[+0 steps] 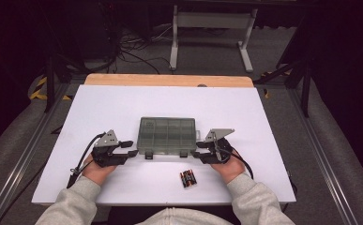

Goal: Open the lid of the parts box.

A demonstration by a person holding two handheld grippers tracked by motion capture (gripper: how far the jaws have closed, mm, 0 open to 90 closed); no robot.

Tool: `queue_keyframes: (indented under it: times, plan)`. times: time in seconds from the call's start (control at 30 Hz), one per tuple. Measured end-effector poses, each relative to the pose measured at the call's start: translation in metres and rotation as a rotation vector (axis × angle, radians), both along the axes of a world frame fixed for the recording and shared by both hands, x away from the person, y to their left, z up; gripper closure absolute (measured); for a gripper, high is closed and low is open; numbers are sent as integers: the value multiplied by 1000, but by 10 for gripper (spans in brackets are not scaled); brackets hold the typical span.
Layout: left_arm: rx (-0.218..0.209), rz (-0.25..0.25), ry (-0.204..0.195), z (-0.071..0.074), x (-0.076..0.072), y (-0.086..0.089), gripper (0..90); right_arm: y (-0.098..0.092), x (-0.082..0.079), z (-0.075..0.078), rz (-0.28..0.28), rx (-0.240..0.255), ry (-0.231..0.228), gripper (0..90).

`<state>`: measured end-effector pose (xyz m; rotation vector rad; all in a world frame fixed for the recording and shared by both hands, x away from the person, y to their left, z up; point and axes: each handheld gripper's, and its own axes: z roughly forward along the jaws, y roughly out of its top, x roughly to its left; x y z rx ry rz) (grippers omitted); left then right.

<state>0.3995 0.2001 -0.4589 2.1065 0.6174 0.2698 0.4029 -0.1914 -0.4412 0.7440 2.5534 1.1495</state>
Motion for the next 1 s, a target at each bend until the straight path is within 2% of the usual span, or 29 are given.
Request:
queue_keyframes:
  times: [0.17,0.3,0.43,0.83,1.0]
  plan:
    - [10,-16,-2,0,-1,-1,634,-1,0,0,2,2,1,558]
    - [35,-29,-12,-1,-2,-4,698,-1,0,0,-1,5,4,559]
    - [36,-40,-7,-1,-2,-5,732,-1,0,0,-2,6,7,562]
    - [39,-35,-37,0,-4,-7,753,-2,0,1,-1,14,11,600]
    - [41,-36,-36,0,-4,-7,753,-2,0,2,1,21,13,604]
